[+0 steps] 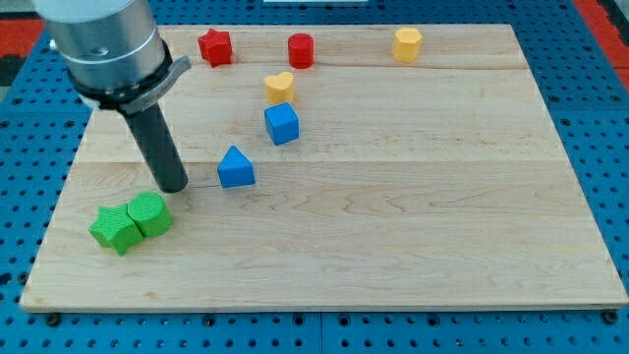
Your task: Move the green blocks vertically at the bottom of the triangle
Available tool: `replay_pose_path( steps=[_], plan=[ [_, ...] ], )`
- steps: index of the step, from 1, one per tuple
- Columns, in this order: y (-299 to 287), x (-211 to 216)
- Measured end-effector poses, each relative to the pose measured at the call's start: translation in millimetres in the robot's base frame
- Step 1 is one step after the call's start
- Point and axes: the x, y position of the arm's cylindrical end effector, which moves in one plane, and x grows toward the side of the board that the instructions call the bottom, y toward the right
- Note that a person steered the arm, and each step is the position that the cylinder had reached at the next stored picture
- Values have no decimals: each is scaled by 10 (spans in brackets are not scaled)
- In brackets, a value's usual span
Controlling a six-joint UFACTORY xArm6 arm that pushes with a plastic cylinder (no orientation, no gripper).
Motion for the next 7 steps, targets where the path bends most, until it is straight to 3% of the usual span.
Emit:
replay_pose_path(
  steps=[2,3,4,5,6,7],
  plan=[
    [754,-174],
    [841,-174],
    [267,-83],
    [-752,-109],
    [-1454,196],
    [-1243,513]
  ],
)
